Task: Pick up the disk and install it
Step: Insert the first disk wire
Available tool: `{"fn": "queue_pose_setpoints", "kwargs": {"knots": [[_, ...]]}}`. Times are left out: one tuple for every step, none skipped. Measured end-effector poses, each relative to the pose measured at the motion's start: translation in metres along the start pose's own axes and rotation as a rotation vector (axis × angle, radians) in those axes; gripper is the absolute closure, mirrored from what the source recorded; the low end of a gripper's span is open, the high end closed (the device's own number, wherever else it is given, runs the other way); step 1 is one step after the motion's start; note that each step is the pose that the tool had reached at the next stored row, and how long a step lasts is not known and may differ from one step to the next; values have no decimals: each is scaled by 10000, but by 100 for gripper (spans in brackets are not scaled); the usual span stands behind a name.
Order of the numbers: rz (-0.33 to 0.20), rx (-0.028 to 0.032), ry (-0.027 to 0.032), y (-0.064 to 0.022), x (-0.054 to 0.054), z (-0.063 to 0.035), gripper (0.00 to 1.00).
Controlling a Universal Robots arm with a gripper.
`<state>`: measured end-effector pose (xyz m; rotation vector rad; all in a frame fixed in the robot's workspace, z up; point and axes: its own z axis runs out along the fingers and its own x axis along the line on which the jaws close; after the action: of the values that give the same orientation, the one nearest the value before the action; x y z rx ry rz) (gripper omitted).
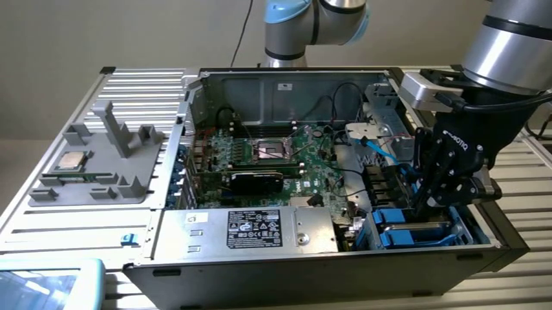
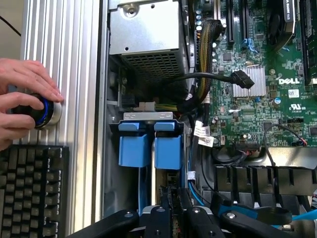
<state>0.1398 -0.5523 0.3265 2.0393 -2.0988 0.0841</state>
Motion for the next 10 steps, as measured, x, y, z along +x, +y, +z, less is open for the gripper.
{"fn": "queue_pose_setpoints", "kwargs": {"knots": [[5,-1,-1,-3,1,0,83],[12,-1,-1,-5,1,0,83],[15,-1,-1,-5,1,0,83],[18,-3,-1,-5,1,0,83],[19,-3,-1,-5,1,0,83],[19,-1,-1,-2,1,1,83],[19,0,-3,2,1,3,83],[22,2,-3,6,1,4,83],[23,2,-2,6,1,4,83],[27,2,-2,7,1,5,83]]}}
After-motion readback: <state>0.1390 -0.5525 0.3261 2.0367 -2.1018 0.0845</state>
